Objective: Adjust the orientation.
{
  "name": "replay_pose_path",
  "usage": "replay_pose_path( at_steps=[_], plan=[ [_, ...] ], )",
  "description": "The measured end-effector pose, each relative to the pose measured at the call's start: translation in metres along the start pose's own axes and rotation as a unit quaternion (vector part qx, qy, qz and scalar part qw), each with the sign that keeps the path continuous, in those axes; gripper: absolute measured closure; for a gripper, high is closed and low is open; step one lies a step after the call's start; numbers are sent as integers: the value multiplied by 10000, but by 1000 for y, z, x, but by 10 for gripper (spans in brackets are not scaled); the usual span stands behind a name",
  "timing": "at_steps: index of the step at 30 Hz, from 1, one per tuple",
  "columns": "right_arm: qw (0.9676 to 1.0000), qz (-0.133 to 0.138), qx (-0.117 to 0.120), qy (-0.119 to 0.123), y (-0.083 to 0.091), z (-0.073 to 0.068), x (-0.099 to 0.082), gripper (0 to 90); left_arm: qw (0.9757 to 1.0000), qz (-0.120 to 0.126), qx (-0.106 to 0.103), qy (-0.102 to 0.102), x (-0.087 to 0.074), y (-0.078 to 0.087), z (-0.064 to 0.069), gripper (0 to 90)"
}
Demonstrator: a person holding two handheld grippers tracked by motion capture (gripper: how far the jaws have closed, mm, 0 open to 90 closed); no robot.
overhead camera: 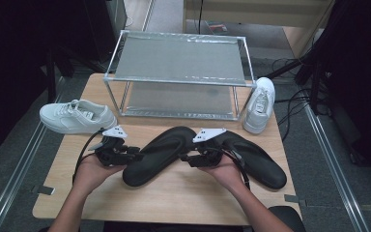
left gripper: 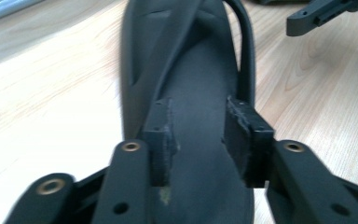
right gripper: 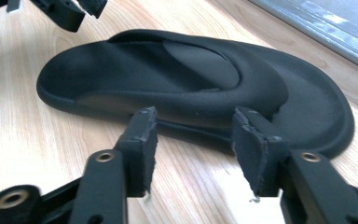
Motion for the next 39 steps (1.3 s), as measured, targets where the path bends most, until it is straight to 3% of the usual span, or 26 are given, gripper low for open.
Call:
replay_pose_path(
  at_steps=[2,3,4,6,7,10,12,16,22,28,39],
  plan=[
    [10000,4,-4,7,-1,0,1,561,10000,9,-17,35,-2,1,-3,715],
    [10000,-7,0,-4,-2,-1,3,604,10000,-26,-69,52,-5,2,-6,802],
    [10000,-7,0,-4,-2,-1,3,604,9999,-77,-113,24,-8,2,-8,802],
    [10000,-6,68,11,-4,-2,4,655,9998,-147,-98,-44,-13,3,-11,891],
    [10000,-11,77,40,-5,-3,5,719,9998,-150,-98,-44,-14,3,-12,900],
    [9999,17,111,68,-6,-5,7,795,9998,-113,44,-132,-18,0,-18,900],
    [9998,11,185,63,-7,-7,9,834,9998,-92,146,-72,-20,-3,-27,900],
    [9997,-11,62,223,-13,-13,11,835,9996,-190,187,78,-22,-9,-38,898],
    [9996,2,24,294,-23,-20,14,843,9994,-247,158,199,-19,-17,-40,889],
    [9997,16,59,226,-23,-19,14,842,9988,-465,159,86,-17,-28,-39,887],
    [9998,48,91,178,-25,-17,14,854,9989,-386,193,182,-18,-29,-35,900]
  ],
)
Point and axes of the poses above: each handheld gripper's, and its own axes: y roughly backward along the jaws, x roughly out of its top, z roughly to its right, the point moved 1 cm from there along -y, roughly forward along the jaws, and after that the axes turned 12 degrees about -z, right-handed, at the moved point
